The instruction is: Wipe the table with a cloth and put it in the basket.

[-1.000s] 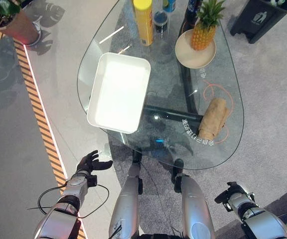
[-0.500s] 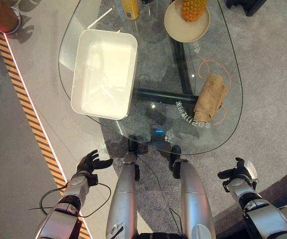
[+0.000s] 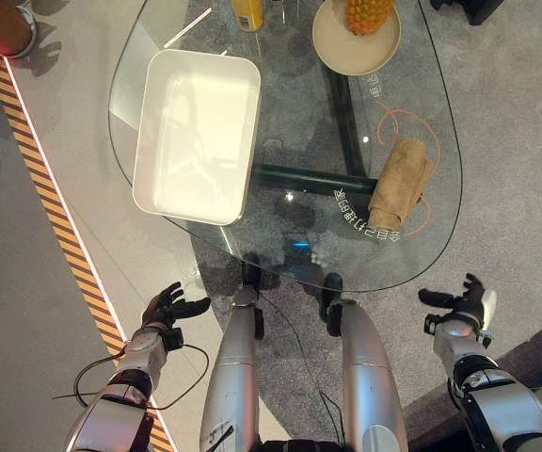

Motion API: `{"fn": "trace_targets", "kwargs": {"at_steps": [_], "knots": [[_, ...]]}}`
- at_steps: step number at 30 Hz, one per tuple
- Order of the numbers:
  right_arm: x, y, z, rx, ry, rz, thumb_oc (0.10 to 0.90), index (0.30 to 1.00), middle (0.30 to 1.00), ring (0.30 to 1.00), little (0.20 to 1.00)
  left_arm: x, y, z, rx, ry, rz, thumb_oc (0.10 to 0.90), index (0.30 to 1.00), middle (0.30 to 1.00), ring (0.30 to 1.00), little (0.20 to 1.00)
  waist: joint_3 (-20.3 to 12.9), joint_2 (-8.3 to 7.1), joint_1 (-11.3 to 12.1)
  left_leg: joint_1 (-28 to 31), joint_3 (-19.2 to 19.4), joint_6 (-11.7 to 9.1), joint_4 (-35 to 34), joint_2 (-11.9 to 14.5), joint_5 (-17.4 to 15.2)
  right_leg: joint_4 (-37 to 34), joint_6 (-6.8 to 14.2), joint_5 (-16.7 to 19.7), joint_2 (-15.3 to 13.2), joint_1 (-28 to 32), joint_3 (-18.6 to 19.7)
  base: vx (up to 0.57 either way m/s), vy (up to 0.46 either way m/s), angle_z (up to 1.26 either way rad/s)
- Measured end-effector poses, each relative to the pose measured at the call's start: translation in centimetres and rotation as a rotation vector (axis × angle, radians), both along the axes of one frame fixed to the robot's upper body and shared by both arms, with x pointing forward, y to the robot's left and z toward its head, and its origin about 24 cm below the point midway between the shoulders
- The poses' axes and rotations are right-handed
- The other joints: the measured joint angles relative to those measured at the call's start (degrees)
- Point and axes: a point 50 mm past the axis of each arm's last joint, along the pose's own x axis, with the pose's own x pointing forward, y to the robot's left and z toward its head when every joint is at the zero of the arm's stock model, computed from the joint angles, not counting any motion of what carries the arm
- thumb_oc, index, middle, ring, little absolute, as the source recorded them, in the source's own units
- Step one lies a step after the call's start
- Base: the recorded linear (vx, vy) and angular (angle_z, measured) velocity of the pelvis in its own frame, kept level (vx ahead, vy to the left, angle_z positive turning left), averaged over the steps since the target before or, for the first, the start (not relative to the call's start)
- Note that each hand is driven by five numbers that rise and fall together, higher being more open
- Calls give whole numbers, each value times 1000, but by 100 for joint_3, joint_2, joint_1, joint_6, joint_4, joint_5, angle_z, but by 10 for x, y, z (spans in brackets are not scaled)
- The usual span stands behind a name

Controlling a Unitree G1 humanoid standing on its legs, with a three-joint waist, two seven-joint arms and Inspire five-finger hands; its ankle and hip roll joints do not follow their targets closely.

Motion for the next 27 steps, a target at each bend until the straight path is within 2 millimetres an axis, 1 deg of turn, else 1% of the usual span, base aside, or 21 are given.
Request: {"fn": "trace_targets", "kwargs": {"at_steps": [1, 2, 4, 5, 7, 8, 11, 14, 17, 20, 22, 23, 25, 27], "knots": [[5, 3, 13, 10, -94, -16, 800, 900, 900, 900, 900, -1, 0, -1, 1, -4, 2, 800, 900, 900, 900, 900, 0, 0, -12, 0, 4, 0, -5, 0, 0, -8, 0, 5, 12, -5, 2, 2, 36, -3], [9, 6, 21, 10, -147, -22, 800, 900, 900, 900, 900, -2, 0, -1, 3, -3, 6, 800, 900, 900, 900, 900, 0, 0, -19, 0, 4, 0, -3, 0, 0, -17, -2, 9, 3, -4, 5, -5, 38, -3], [19, 13, 49, 11, -306, -33, 800, 900, 900, 900, 900, -3, -2, -2, 4, -3, 11, 800, 900, 900, 900, 900, 0, 0, -29, -2, 11, 1, -15, 0, -1, -53, -38, 49, 2, -1, 10, -10, 34, -3], [22, 15, 56, 13, -340, -40, 800, 900, 900, 900, 900, -3, -2, -2, 3, -6, 13, 800, 900, 900, 900, 900, 0, 0, -23, -3, 13, 2, -26, 1, -1, -67, -37, 58, 4, -1, 8, -9, 36, -1], [29, 21, 81, 9, -457, -49, 800, 900, 900, 900, 900, -2, -2, -1, -2, -15, 16, 800, 900, 900, 900, 900, 0, 0, -13, 2, 23, 3, -81, -17, 0, -113, -26, 76, 8, -4, 16, 0, 31, 0], [30, 22, 86, 8, -482, -54, 800, 900, 900, 900, 900, -2, -2, -1, -1, -17, 16, 800, 900, 900, 900, 900, 0, 0, -16, 2, 26, 3, -86, -19, 0, -120, -25, 77, 7, -5, 18, 0, 0, 0], [34, 31, 110, 3, -603, -59, 800, 900, 900, 900, 900, -4, -1, -2, -8, -29, 27, 800, 900, 900, 900, 900, 0, 0, -1, -2, 32, 6, -102, -32, 1, -144, 9, 94, -1, -1, 26, -5, 43, 1], [32, 40, 129, -42, -688, -39, 800, 900, 900, 900, 900, -7, 0, -4, -10, -24, 36, 800, 900, 900, 900, 900, 0, 0, -17, 3, 54, 19, -146, -39, -4, -180, 14, 97, -12, -5, 27, 2, 27, -1], [29, 48, 141, -72, -749, -11, 800, 900, 900, 900, 900, -8, -1, -5, -13, -23, 37, 800, 900, 900, 900, 900, 0, 0, -28, 18, 67, 27, -203, -46, 1, -200, 16, 96, -21, -12, 30, 0, 0, 0], [25, 56, 148, -108, -786, 27, 800, 900, 900, 900, 900, -7, -4, -6, -20, -26, 35, 800, 900, 900, 900, 900, 0, 0, -25, 41, 91, 28, -251, -46, 3, -213, 17, 96, -24, -17, 37, 2, 7, -1], [23, 65, 152, -142, -805, 70, 800, 900, 900, 900, 900, -9, -8, -8, -28, -27, 37, 800, 900, 900, 900, 900, 0, 0, -28, 88, 135, 58, -349, -47, 28, -273, 36, 110, -23, -15, 48, 4, 12, -7], [23, 72, 155, -175, -810, 106, 800, 900, 900, 900, 900, -10, -11, -10, -34, -25, 39, 800, 900, 900, 900, 900, 0, 0, -80, 96, 156, 74, -376, -52, 68, -284, 49, 119, -27, -15, 61, 0, 0, 0], [23, 81, 156, -213, -808, 144, 800, 900, 900, 900, 900, -10, -15, -11, -42, -30, 34, 800, 900, 900, 900, 900, 0, 0, -142, 95, 161, 81, -388, -58, 83, -295, 57, 123, -35, -12, 60, 0, 0, 0], [24, 88, 154, -233, -785, 177, 800, 900, 900, 900, 900, -8, -19, -11, -50, -40, 28, 800, 900, 900, 900, 900, 0, 1, -139, 106, 170, 81, -390, -57, 85, -293, 58, 123, -37, -9, 65, 0, 0, 0]]}}
